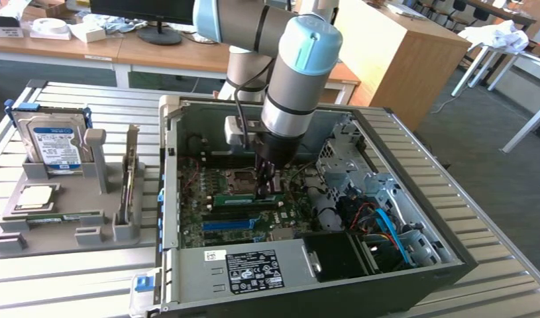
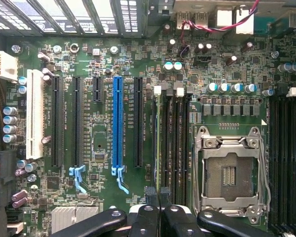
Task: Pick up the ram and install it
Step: 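Insert the ram into the slot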
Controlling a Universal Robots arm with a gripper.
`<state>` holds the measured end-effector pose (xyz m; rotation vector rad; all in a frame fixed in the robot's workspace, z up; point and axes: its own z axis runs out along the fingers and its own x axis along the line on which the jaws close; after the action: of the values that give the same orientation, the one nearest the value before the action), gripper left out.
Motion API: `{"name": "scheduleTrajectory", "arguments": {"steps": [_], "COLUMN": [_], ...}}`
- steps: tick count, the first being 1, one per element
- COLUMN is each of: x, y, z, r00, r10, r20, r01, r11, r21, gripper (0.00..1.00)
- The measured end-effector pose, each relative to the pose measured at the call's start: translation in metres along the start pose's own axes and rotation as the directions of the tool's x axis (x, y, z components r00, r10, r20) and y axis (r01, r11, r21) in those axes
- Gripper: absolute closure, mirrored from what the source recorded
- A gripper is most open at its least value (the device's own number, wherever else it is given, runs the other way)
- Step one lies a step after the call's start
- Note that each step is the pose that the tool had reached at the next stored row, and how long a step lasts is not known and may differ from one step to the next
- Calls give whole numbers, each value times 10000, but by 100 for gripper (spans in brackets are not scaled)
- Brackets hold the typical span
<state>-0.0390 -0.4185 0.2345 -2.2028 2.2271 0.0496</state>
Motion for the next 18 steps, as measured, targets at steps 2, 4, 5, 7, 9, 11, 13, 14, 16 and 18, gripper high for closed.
{"name": "scheduleTrajectory", "arguments": {"steps": [2, 4, 5, 7, 9, 11, 13, 14, 16, 18], "x": [-6, -6, -6, -6, -5, -5, -6, -6, -6, -5], "y": [1, 0, 0, 0, 1, 2, 4, 7, 7, 7], "z": [0, 0, 0, 7, 12, 12, 13, 13, 13, 16], "r00": [10000, 10000, 10000, 10000, 10000, 10000, 10000, 10000, 10000, 10000], "r10": [6, 7, 7, 6, 6, 8, 10, 11, 8, 8], "r20": [-1, 0, -2, -1, -3, -3, -1, -1, -1, -1], "r01": [-6, -7, -7, -6, -6, -8, -10, -11, -8, -8], "r11": [10000, 10000, 10000, 10000, 10000, 10000, 10000, 10000, 10000, 10000], "r21": [-1, 0, -1, -1, -1, -2, 0, -1, 0, -1], "gripper": [89, 89, 89, 89, 89, 89, 89, 89, 89, 89]}}
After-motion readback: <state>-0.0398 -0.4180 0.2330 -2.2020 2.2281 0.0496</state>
